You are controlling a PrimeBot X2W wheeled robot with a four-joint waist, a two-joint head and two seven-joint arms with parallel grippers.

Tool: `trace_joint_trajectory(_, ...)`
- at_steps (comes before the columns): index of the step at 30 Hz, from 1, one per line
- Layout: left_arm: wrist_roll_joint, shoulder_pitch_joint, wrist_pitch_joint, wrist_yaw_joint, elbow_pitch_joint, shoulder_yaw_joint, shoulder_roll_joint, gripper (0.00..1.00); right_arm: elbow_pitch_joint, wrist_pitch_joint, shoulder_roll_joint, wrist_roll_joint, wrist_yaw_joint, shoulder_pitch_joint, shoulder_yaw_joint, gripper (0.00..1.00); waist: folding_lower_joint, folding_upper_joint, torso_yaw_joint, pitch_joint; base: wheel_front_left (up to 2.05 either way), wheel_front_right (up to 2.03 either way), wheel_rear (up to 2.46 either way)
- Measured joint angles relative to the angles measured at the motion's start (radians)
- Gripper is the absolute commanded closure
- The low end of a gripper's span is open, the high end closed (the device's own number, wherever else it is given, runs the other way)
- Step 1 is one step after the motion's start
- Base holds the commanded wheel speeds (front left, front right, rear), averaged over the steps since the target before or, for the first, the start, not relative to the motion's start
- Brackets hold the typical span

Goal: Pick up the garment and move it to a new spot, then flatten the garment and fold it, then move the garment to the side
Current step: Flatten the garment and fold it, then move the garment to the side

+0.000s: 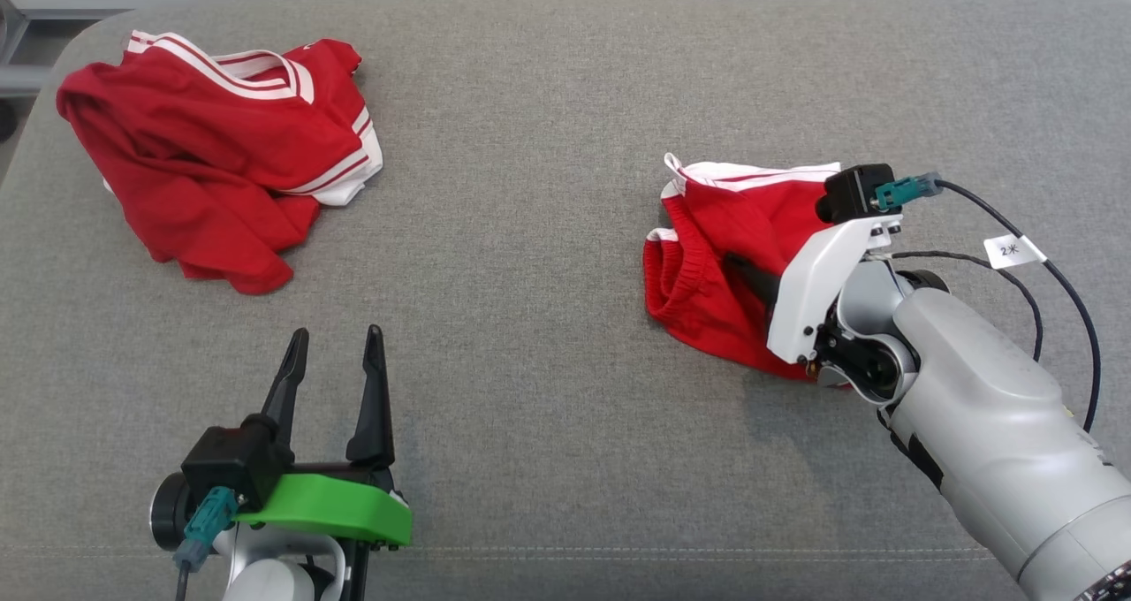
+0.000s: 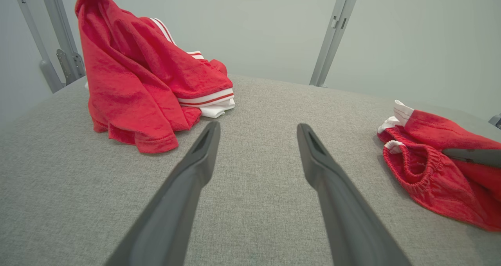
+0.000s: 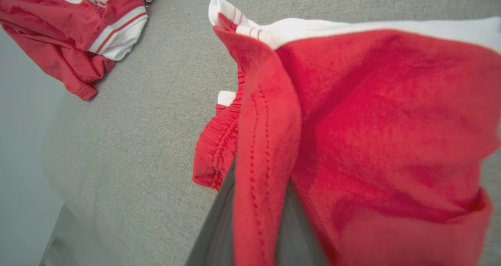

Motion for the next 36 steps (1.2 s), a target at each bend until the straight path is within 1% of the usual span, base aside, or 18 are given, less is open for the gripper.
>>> trace_joint_trajectory(1, 0.000, 0.000, 0.000, 0.000, -0.001, 0.000, 0.000, 0.00, 0.008, -0.002, 0.000, -0.004, 0.000, -0.002, 0.001, 0.00, 0.0000, 0.0000, 0.000, 0.000, 0.00, 0.00, 0.00)
trace_joint_trajectory(5, -0.002, 0.000, 0.000, 0.000, -0.002, 0.011, 0.000, 0.00, 0.000, -0.018, 0.005, -0.041, 0.000, -0.027, 0.044, 0.00, 0.0000, 0.0000, -0.001, -0.002, 0.00, 0.00, 0.00)
trace_joint_trajectory(9, -0.002, 0.000, 0.000, 0.001, -0.004, 0.024, 0.000, 0.00, -0.042, -0.038, 0.035, -0.054, 0.000, -0.051, 0.085, 0.00, 0.0000, 0.0000, -0.013, -0.005, 0.00, 0.00, 0.00)
trace_joint_trajectory(13, -0.002, 0.000, 0.000, 0.001, -0.006, 0.024, 0.000, 0.00, -0.082, -0.055, 0.045, -0.061, 0.000, -0.051, 0.129, 0.00, 0.0000, 0.0000, -0.028, -0.009, 0.00, 0.00, 0.00)
trace_joint_trajectory(17, -0.002, 0.001, 0.000, 0.001, -0.012, 0.024, 0.000, 0.00, -0.119, -0.091, 0.046, -0.059, 0.000, -0.051, 0.137, 0.00, 0.0000, 0.0000, -0.046, -0.012, 0.00, 0.00, 0.00)
trace_joint_trajectory(19, -0.001, 0.001, 0.000, 0.001, -0.014, 0.025, 0.000, 0.00, -0.122, -0.114, 0.028, -0.060, 0.001, -0.051, 0.128, 0.00, 0.0000, 0.0000, -0.054, -0.013, 0.00, 0.00, 0.00)
trace_joint_trajectory(22, 0.000, 0.001, 0.000, 0.001, -0.018, 0.023, 0.000, 0.00, -0.115, -0.142, -0.018, -0.059, 0.001, -0.051, 0.094, 0.00, 0.0000, 0.0000, -0.069, -0.014, 0.00, 0.00, 0.00)
trace_joint_trajectory(28, 0.003, 0.001, 0.000, 0.001, -0.026, 0.007, 0.000, 0.00, -0.060, -0.173, -0.109, -0.044, 0.001, -0.048, 0.018, 0.00, 0.0000, 0.0000, -0.088, -0.005, 0.00, 0.00, 0.00)
trace_joint_trajectory(33, 0.003, 0.001, 0.000, 0.001, -0.028, -0.007, 0.000, 0.00, -0.014, -0.184, -0.143, -0.014, 0.000, -0.024, -0.015, 0.00, 0.0000, 0.0000, -0.089, 0.014, 0.00, 0.00, 0.00)
trace_joint_trajectory(36, 0.006, 0.000, 0.000, 0.001, -0.028, -0.013, 0.000, 0.00, 0.011, -0.185, -0.147, 0.007, 0.000, -0.001, -0.026, 0.00, 0.0000, 0.0000, -0.084, 0.027, 0.00, 0.00, 0.00)
